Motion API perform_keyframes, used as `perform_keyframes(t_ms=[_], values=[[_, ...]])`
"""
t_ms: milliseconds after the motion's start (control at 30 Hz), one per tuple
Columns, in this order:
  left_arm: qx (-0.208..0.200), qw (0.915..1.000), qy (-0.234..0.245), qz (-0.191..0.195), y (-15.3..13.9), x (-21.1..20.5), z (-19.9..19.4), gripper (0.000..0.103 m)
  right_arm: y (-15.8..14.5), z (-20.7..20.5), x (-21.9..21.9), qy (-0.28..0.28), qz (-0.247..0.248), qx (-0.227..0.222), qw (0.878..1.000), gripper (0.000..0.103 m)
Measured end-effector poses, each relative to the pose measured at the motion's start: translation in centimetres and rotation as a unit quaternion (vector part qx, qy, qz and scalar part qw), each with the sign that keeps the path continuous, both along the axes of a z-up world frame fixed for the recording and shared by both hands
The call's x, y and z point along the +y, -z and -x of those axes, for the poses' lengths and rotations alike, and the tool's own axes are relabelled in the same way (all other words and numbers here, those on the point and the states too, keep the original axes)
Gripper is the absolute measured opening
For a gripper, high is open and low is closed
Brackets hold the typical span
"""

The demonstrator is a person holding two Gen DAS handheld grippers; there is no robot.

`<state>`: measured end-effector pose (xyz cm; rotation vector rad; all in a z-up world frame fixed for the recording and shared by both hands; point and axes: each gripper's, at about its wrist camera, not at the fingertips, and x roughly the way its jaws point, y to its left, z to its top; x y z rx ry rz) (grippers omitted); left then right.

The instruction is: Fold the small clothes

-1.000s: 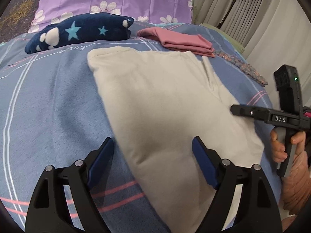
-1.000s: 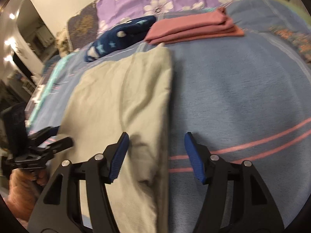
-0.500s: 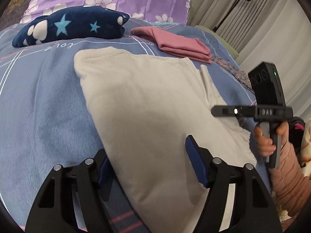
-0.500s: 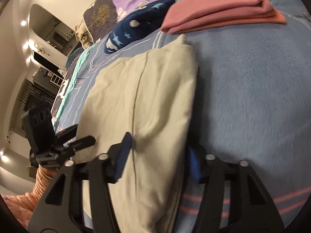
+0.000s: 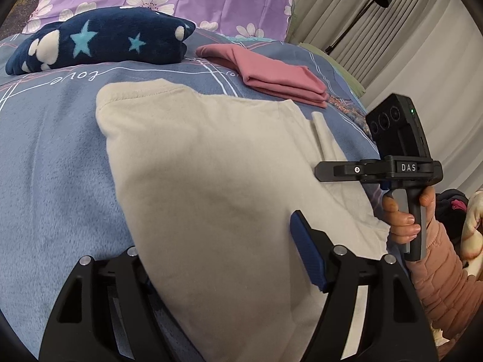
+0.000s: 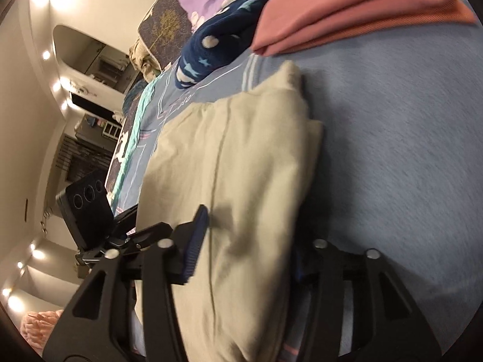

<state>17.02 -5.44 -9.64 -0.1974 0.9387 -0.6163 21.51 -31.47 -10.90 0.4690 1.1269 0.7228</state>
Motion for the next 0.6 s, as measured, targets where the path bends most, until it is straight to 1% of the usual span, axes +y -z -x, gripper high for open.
perform_keyframes(t_ms=[33,67,100,133,167,200,233,267,333,433,500,600], values=[[-0.001,1.0000,-0.001,-0.004,0.0,0.0,0.0,0.072,-0.2,0.1,0.2,0.002,0.013,-0.006,1.000,0.052],[-0.003,0.9999,-0.002,-0.010,-0.1,-0.1,0.1,0.067,-0.4,0.3,0.6,0.006,0.039,-0.017,0.999,0.041],[-0.009,0.9996,-0.009,-0.024,-0.2,-0.1,0.2,0.057,-0.8,0.6,1.0,0.008,0.061,-0.030,0.998,0.038],[-0.014,0.9992,-0.013,-0.034,-0.4,-0.2,0.3,0.051,-1.3,1.3,1.5,0.008,0.079,-0.048,0.996,0.030],[-0.018,0.9991,-0.014,-0.036,-0.7,-0.1,0.4,0.040,-2.1,2.1,2.0,0.013,0.099,-0.070,0.992,0.024],[-0.021,0.9992,-0.015,-0.032,-0.9,0.2,0.5,0.031,-3.0,3.0,2.5,0.015,0.122,-0.096,0.988,0.022],[-0.026,0.9992,-0.019,-0.026,-1.3,0.4,0.7,0.027,-4.0,3.9,2.9,0.017,0.140,-0.119,0.983,0.018],[-0.030,0.9991,-0.021,-0.023,-1.7,0.5,0.8,0.023,-4.9,4.6,3.2,0.019,0.152,-0.140,0.978,0.016],[-0.054,0.9981,-0.020,-0.024,-3.2,0.4,1.7,0.022,-6.8,6.4,3.5,0.024,0.167,-0.181,0.969,0.016],[-0.109,0.9931,-0.011,-0.043,-5.9,-0.7,3.4,0.021,-9.7,9.0,3.7,0.039,0.191,-0.236,0.952,0.016],[-0.142,0.9887,-0.005,-0.048,-8.0,-1.5,4.4,0.021,-11.8,10.8,3.1,0.055,0.200,-0.272,0.940,0.016],[-0.179,0.9827,0.005,-0.047,-11.0,-2.6,4.9,0.021,-14.3,12.1,2.0,0.083,0.196,-0.302,0.929,0.016]])
